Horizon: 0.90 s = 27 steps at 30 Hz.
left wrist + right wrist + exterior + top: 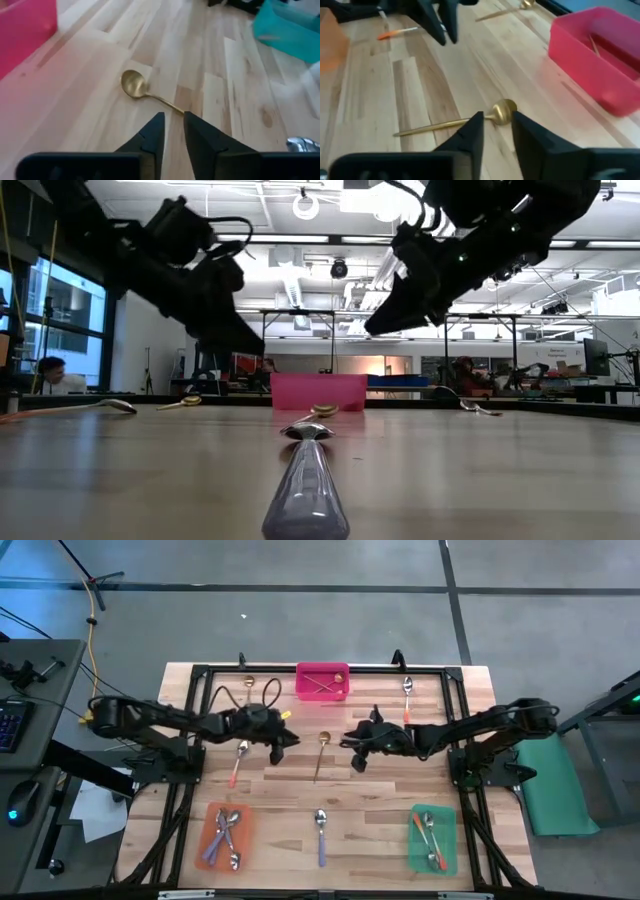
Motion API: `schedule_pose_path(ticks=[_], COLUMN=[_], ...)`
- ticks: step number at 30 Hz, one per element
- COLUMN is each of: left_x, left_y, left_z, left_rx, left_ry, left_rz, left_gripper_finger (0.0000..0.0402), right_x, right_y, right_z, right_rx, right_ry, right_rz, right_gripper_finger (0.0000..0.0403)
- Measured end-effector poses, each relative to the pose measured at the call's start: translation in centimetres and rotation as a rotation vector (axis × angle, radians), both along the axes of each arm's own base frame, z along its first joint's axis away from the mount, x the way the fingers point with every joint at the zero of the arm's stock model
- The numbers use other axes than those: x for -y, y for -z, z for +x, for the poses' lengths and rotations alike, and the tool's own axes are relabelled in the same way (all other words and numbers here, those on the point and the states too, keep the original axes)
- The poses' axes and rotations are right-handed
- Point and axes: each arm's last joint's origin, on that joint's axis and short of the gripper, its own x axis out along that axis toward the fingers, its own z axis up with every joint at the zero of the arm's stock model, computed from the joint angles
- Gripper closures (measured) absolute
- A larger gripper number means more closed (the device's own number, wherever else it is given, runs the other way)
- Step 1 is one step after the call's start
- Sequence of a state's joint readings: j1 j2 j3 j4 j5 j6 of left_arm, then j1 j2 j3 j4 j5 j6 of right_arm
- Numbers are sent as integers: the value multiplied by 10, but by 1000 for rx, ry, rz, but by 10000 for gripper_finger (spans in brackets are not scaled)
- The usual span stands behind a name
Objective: Sort silverware by color (type)
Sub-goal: Put the orange spoon into the green bin
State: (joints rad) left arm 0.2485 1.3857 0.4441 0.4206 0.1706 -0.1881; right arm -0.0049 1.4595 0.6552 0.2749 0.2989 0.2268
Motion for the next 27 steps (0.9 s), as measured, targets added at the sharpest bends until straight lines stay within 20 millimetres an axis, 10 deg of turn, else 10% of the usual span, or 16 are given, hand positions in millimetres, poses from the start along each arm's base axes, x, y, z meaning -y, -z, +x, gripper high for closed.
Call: schedule_pose_path(ticks=[10,27], left_x=[-5,-29], left_y=[19,10], left_z=[-21,-22], left_rx=[41,-90], left_ry=[-41,-140], left_rz=[13,36], left_gripper_finger=[400,337], right_x=[39,105], right_y=[18,19], right_z=[-8,-49], right_rx=[-95,-356], right_ry=[257,453], right_rz=[112,222], right_gripper_finger=[237,262])
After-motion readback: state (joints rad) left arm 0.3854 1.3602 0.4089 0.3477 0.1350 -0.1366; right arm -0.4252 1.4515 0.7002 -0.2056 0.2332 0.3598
